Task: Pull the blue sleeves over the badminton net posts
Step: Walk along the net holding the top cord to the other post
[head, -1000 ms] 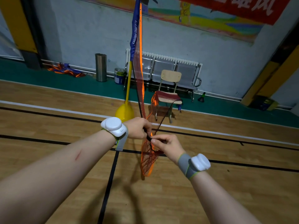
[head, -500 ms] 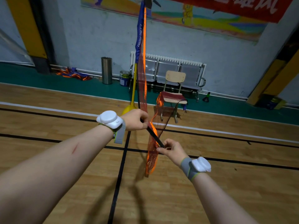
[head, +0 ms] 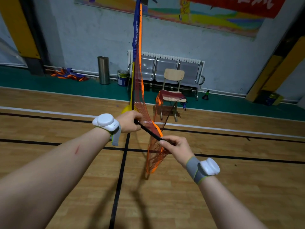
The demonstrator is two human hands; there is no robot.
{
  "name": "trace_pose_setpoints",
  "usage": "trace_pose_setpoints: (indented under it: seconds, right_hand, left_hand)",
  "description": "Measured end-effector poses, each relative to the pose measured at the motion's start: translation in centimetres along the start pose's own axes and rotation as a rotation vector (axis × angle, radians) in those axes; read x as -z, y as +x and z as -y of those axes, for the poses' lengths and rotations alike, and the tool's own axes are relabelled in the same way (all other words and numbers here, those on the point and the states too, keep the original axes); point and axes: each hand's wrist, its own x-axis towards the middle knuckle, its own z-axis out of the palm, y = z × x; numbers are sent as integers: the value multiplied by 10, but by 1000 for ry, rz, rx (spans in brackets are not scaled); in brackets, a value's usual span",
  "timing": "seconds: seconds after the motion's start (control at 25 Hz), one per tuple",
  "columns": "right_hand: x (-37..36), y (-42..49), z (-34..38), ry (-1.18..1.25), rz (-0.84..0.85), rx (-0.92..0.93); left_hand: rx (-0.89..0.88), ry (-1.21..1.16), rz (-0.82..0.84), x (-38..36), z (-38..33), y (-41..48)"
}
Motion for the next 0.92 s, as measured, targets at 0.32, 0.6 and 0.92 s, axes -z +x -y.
trace_pose_setpoints:
  seconds: [0.32, 0.6, 0.92]
  right_hand:
    - [35, -14, 15, -74, 110, 60]
    - [51, -21, -7, -115, 113, 2]
    - [44, -12, -31, -191, 133, -15]
  left_hand:
    - [-53, 45, 52, -31, -58, 4]
    - [-94, 17, 79, -41, -86, -11]
    - [-61, -79, -31, -21, -89, -22]
